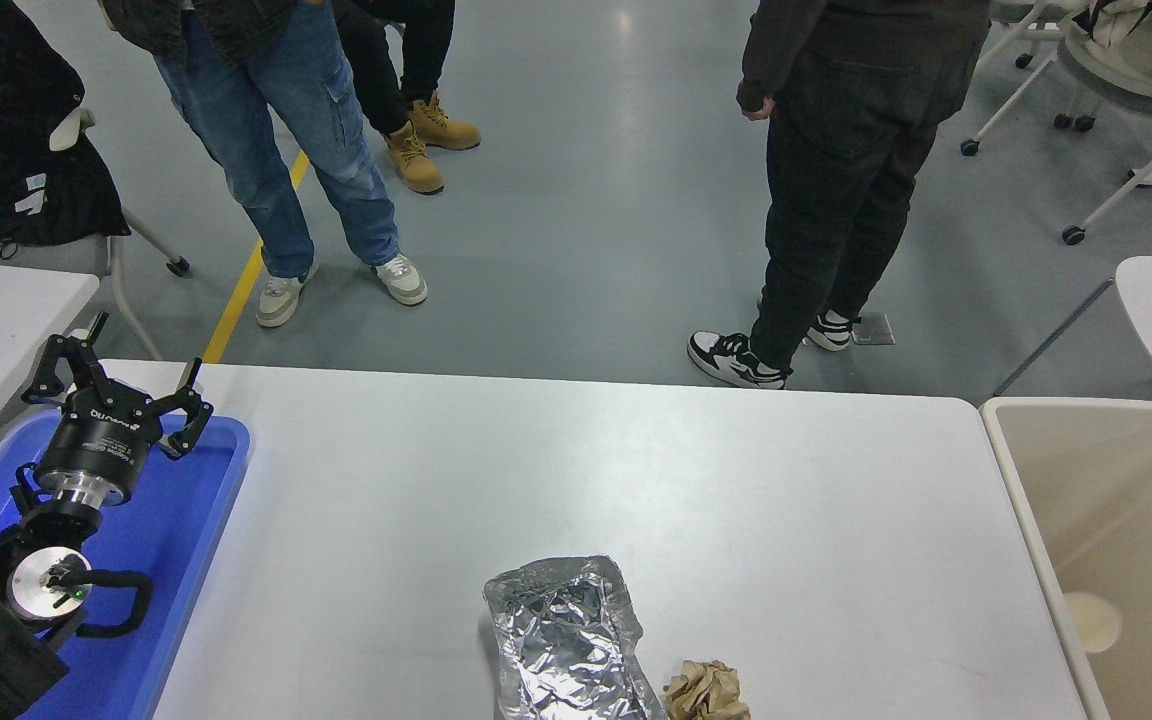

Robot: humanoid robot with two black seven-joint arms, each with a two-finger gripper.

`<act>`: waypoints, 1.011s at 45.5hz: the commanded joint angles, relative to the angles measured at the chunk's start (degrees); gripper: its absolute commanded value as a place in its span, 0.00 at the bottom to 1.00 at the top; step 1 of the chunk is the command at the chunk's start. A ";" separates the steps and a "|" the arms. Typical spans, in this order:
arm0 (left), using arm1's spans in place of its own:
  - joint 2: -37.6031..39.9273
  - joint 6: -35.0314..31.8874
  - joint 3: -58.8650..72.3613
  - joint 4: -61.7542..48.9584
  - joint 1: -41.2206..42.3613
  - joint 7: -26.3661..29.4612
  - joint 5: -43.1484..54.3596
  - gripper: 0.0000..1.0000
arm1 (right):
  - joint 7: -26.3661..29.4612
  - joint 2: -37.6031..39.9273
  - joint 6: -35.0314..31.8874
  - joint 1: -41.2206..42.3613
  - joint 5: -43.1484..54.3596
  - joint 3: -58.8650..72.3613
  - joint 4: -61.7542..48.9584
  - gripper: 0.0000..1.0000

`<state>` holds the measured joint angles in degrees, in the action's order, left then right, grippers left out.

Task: Clean the table surface

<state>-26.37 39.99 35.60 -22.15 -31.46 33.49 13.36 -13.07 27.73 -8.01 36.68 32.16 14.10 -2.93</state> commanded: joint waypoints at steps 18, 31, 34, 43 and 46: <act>0.01 0.00 0.00 0.00 -0.01 0.00 0.00 1.00 | -0.11 3.73 0.02 7.44 -0.08 -29.65 2.23 0.97; 0.01 0.00 0.00 0.00 -0.01 0.00 0.00 1.00 | -0.64 7.51 0.10 11.40 -1.92 -36.42 6.00 0.98; 0.01 0.00 0.00 0.00 -0.01 0.00 0.00 1.00 | -0.64 9.09 0.10 12.01 -4.02 -37.74 8.37 0.98; 0.01 0.00 0.00 0.00 -0.01 0.00 0.00 1.00 | -0.73 13.04 0.46 14.03 -9.74 -39.67 16.72 0.98; 0.01 0.00 0.00 0.00 -0.01 0.00 0.00 1.00 | -0.64 13.84 0.46 14.39 -9.74 -41.87 18.83 0.98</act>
<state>-26.36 39.99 35.60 -22.15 -31.47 33.49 13.36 -13.65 37.65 -7.76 48.75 26.25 -22.64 8.00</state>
